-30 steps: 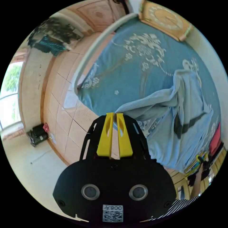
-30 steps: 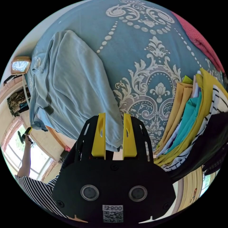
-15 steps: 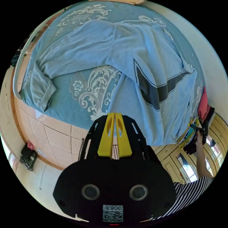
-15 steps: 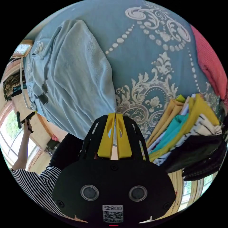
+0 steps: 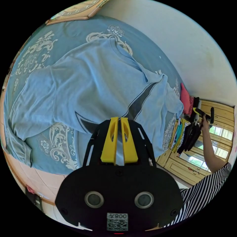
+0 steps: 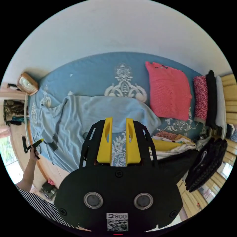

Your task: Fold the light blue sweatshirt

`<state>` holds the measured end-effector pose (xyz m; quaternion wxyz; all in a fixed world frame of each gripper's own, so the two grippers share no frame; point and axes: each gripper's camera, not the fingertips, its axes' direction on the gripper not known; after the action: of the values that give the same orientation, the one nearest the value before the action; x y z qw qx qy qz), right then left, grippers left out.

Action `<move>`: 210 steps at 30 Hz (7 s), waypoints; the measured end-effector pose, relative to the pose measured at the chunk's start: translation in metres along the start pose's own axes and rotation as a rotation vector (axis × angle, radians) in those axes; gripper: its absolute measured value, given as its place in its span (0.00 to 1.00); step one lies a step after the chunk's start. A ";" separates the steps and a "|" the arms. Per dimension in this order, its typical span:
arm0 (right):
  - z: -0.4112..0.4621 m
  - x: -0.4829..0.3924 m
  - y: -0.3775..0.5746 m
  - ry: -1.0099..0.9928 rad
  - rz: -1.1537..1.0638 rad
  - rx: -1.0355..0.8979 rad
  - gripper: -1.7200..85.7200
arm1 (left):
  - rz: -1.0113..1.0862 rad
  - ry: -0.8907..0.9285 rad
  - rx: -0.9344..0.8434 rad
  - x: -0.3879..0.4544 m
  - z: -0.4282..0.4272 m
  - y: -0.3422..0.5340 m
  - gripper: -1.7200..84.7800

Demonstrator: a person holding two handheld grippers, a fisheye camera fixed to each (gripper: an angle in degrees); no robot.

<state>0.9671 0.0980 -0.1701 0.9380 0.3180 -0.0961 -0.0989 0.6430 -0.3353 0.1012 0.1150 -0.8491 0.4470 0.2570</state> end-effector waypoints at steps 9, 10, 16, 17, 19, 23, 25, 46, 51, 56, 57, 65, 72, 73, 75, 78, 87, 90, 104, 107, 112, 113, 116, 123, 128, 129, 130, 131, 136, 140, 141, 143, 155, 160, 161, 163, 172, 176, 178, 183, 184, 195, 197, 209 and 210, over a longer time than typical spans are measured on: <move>0.107 -0.262 -0.028 -0.206 -0.732 -0.167 0.04 | 0.028 0.150 0.096 0.004 -0.014 -0.051 0.05; 0.128 -0.283 -0.032 -0.242 -0.764 -0.217 0.03 | 0.040 0.150 0.090 0.005 -0.012 -0.057 0.05; 0.165 -0.333 -0.069 -0.259 -0.849 -0.206 0.02 | 0.138 0.143 0.020 0.026 0.003 -0.072 0.03; 0.164 -0.333 -0.077 -0.245 -0.842 -0.192 0.02 | 0.146 0.129 0.020 0.027 0.003 -0.072 0.03; 0.141 -0.322 -0.112 -0.151 -0.740 -0.028 0.03 | 0.167 0.062 0.070 0.031 -0.006 -0.072 0.03; 0.093 -0.289 -0.149 -0.238 -0.601 0.151 0.04 | 0.187 0.046 0.174 0.028 -0.029 -0.060 0.04; 0.087 -0.273 -0.146 -0.302 -0.607 0.146 0.07 | 0.185 0.016 0.233 0.023 -0.042 -0.046 0.06; 0.080 -0.305 -0.094 -0.112 -0.804 0.089 0.05 | 0.178 -0.242 0.362 -0.006 -0.101 -0.044 0.04; 0.086 -0.292 -0.120 -0.123 -0.704 0.023 0.07 | 0.191 -0.233 0.378 -0.006 -0.099 -0.067 0.05; 0.091 -0.258 -0.113 -0.220 -0.576 0.012 0.11 | 0.100 -0.291 0.293 -0.029 -0.065 -0.066 0.09; 0.084 -0.246 -0.106 -0.234 -0.564 0.033 0.11 | 0.130 -0.226 0.318 -0.033 -0.066 -0.056 0.10; 0.113 -0.200 -0.040 -0.091 -0.631 -0.093 0.10 | 0.121 -0.186 0.257 -0.082 -0.042 -0.003 0.11; 0.096 -0.215 -0.019 0.203 -0.709 -0.112 0.04 | 0.054 -0.229 0.243 -0.105 -0.017 -0.009 0.07; 0.088 -0.205 -0.020 0.223 -0.670 -0.102 0.04 | 0.055 -0.248 0.245 -0.106 -0.016 -0.012 0.07; 0.079 -0.182 -0.025 0.111 -0.579 -0.105 0.05 | 0.053 -0.264 0.267 -0.108 -0.016 -0.012 0.07; 0.075 -0.154 -0.022 -0.023 -0.481 -0.096 0.06 | 0.034 -0.218 0.298 -0.117 -0.017 -0.005 0.08; 0.028 -0.120 0.071 0.004 -0.452 0.074 0.09 | -0.117 -0.164 0.259 -0.162 0.000 0.077 0.11; 0.027 -0.102 0.119 -0.039 -0.446 0.043 0.11 | -0.171 -0.108 0.189 -0.177 0.028 0.092 0.12; 0.057 -0.032 0.198 0.039 -0.379 -0.075 0.04 | -0.132 -0.299 0.048 -0.168 0.090 0.071 0.03; 0.047 -0.008 0.211 -0.016 -0.326 -0.052 0.05 | -0.244 -0.279 0.074 -0.192 0.087 0.087 0.03; 0.024 0.037 0.261 -0.144 -0.216 -0.019 0.09 | -0.344 -0.196 0.078 -0.201 0.101 0.092 0.09; 0.022 0.041 0.270 -0.167 -0.208 -0.024 0.09 | -0.339 -0.160 0.075 -0.200 0.105 0.092 0.10; 0.022 0.062 0.320 -0.263 -0.172 -0.093 0.11 | -0.320 -0.128 0.011 -0.188 0.130 0.091 0.12; 0.037 0.087 0.450 -0.395 -0.124 -0.340 0.12 | -0.239 -0.258 -0.182 -0.159 0.192 0.060 0.07; 0.033 0.110 0.503 -0.373 -0.117 -0.401 0.13 | -0.257 -0.265 -0.219 -0.152 0.193 0.053 0.05; 0.034 0.117 0.512 -0.385 -0.109 -0.424 0.14 | -0.280 -0.293 -0.241 -0.153 0.192 0.058 0.05; 0.036 0.123 0.521 -0.386 -0.103 -0.439 0.13 | -0.306 -0.318 -0.244 -0.157 0.188 0.063 0.05; 0.037 0.126 0.525 -0.385 -0.102 -0.448 0.13 | -0.320 -0.303 -0.228 -0.159 0.185 0.066 0.05; 0.036 0.146 0.554 -0.352 -0.067 -0.434 0.07 | -0.393 -0.236 -0.174 -0.159 0.180 0.048 0.05; 0.025 0.137 0.576 -0.442 -0.127 -0.495 0.05 | -0.345 -0.276 -0.214 -0.144 0.188 0.027 0.05; 0.015 0.135 0.586 -0.443 -0.135 -0.479 0.05 | -0.352 -0.275 -0.203 -0.142 0.186 0.024 0.04; 0.009 0.135 0.600 -0.486 -0.110 -0.464 0.04 | -0.377 -0.267 -0.177 -0.142 0.183 0.021 0.04; 0.028 0.196 0.621 -0.550 0.073 -0.470 0.06 | -0.451 -0.317 -0.268 -0.155 0.249 -0.038 0.03; 0.017 0.190 0.630 -0.506 0.070 -0.455 0.06 | -0.495 -0.451 -0.343 -0.158 0.258 -0.040 0.03; 0.014 0.189 0.629 -0.503 0.070 -0.447 0.06 | -0.496 -0.452 -0.338 -0.159 0.256 -0.040 0.03; -0.001 0.186 0.621 -0.461 0.063 -0.385 0.06 | -0.442 -0.386 -0.278 -0.156 0.249 -0.049 0.03; -0.054 0.181 0.510 -0.369 0.040 0.049 0.09 | 0.395 0.111 -0.091 -0.003 0.306 -0.221 0.05; -0.038 0.171 0.477 -0.377 0.107 0.120 0.11 | 0.669 0.230 -0.104 0.079 0.348 -0.286 0.09; -0.018 0.165 0.465 -0.469 0.173 0.132 0.11 | 0.820 0.235 -0.122 0.132 0.372 -0.321 0.11; -0.021 0.176 0.460 -0.450 0.296 0.242 0.12 | 1.030 0.163 -0.128 0.219 0.402 -0.366 0.14; -0.028 0.183 0.459 -0.424 0.316 0.274 0.12 | 1.065 0.166 -0.131 0.236 0.409 -0.373 0.14; 0.000 0.192 0.408 -0.059 0.423 0.261 0.08 | 1.283 0.182 -0.162 0.391 0.491 -0.385 0.17; 0.004 0.185 0.404 -0.031 0.420 0.267 0.07 | 1.315 0.191 -0.164 0.416 0.500 -0.382 0.17; 0.029 0.177 0.401 -0.066 0.402 0.313 0.04 | 1.491 -0.087 -0.215 0.510 0.539 -0.343 0.08; 0.030 0.177 0.402 -0.083 0.405 0.321 0.03 | 1.480 -0.062 -0.207 0.509 0.529 -0.343 0.07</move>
<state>1.1805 0.3498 0.1215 0.8714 0.4329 -0.2107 0.0944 0.9852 -0.2705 -0.6306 -0.1560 -0.3251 0.8717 0.3317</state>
